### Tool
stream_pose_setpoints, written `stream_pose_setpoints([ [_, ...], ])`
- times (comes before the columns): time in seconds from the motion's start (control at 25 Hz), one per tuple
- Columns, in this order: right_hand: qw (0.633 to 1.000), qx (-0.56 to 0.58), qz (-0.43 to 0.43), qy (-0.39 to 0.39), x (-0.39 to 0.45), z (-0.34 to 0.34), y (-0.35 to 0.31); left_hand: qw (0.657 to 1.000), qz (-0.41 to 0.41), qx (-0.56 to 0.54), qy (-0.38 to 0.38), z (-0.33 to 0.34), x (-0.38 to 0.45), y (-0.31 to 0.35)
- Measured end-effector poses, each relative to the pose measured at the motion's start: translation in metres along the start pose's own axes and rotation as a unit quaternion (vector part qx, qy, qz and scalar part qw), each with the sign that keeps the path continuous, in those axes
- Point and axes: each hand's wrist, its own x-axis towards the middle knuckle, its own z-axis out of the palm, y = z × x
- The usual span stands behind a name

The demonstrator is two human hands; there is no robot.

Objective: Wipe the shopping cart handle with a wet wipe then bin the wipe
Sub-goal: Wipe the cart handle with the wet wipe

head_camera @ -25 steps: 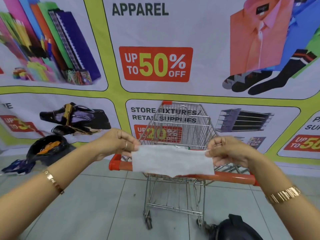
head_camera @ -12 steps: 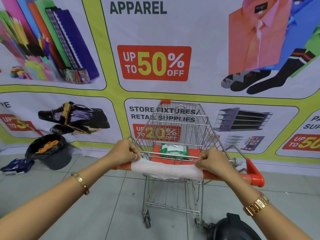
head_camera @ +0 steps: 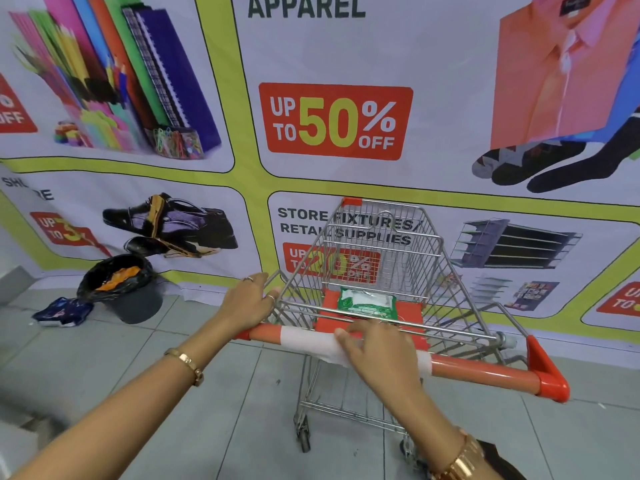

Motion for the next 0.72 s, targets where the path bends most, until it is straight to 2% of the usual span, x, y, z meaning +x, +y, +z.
stream_pose_setpoints([
  [0.12,0.997,-0.058,0.053,-0.008,0.000,0.020,-0.023,0.996,-0.041,-0.076,-0.010,0.006,0.006,-0.007],
  [0.24,0.992,-0.097,0.082,-0.004,0.006,0.031,-0.048,0.994,-0.051,-0.096,-0.009,0.010,0.008,-0.009],
  [0.36,0.993,-0.091,0.073,-0.026,0.016,0.038,-0.058,0.996,-0.042,-0.075,0.019,0.011,0.008,-0.009],
  [0.52,0.990,-0.070,0.093,0.081,0.009,0.028,-0.022,0.998,-0.013,-0.024,0.062,0.012,0.008,-0.006],
  [0.64,0.985,-0.096,0.121,0.078,0.002,0.026,-0.005,0.997,-0.008,0.001,0.079,0.014,0.006,-0.005],
  [0.72,0.988,-0.075,0.125,0.051,0.007,0.031,-0.022,0.996,-0.005,0.024,0.084,0.016,0.007,-0.006],
])
